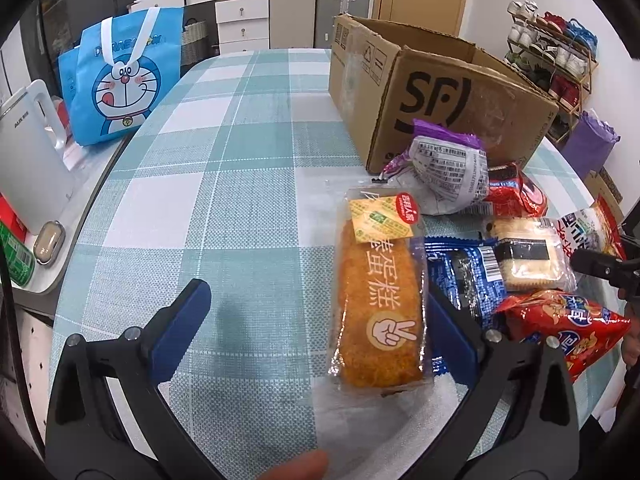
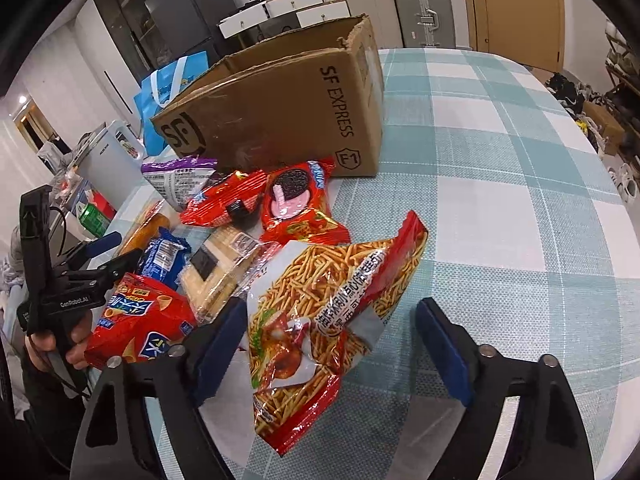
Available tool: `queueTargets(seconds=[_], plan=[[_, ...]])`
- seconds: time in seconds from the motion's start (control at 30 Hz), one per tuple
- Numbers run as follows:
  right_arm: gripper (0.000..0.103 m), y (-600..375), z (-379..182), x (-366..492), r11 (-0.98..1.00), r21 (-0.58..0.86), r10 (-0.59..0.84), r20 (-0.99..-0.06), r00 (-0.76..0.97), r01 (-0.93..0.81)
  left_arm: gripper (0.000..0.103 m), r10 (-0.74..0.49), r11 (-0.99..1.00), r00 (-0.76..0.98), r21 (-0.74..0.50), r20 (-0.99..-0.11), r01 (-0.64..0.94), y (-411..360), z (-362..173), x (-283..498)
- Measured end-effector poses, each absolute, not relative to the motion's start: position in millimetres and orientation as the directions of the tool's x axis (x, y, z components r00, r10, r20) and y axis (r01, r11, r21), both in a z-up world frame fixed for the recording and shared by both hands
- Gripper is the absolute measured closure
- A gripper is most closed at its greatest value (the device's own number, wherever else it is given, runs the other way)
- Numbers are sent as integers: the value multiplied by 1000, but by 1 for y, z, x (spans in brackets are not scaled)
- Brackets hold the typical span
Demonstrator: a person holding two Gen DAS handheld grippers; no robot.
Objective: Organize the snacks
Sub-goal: 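Grasp the orange cake packet with the left gripper while the right grasps the orange stick-snack bag, then lift both packets and carry them over the cardboard box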
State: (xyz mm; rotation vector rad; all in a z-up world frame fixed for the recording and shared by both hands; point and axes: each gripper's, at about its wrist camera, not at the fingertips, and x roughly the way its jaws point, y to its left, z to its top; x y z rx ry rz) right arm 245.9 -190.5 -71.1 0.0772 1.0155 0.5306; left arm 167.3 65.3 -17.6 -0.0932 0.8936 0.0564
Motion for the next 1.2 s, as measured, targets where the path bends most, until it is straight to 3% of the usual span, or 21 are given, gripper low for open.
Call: queueTargets(seconds=[0.33,0.6,0.8,0.93,1.03,1.2], plan=[[46,-189,-66,241,850,319,492,-765,415,-420,1,-5,995,615,-64,-788,-75,62,-18,167],[52,-201,-51,240,864,306,483,-728,486,-400,17,-46,994,604,-97,-795,-52,61,-20,169],[52,-209,-42,239,868,307,483,-700,526,-390,37,-75,994,619,-108,-782,-16,56,-19,165],[52,-213,-37,238,872,308,482,-681,552,-381,64,-99,993,628,-118,-772,12,53,-18,162],[52,-216,-35,238,872,314,484,-664,570,-375,69,-109,992,631,-128,-768,16,53,-17,161],[52,-220,-27,234,866,320,497,-630,596,-383,70,-117,989,645,-145,-755,10,55,-13,157]])
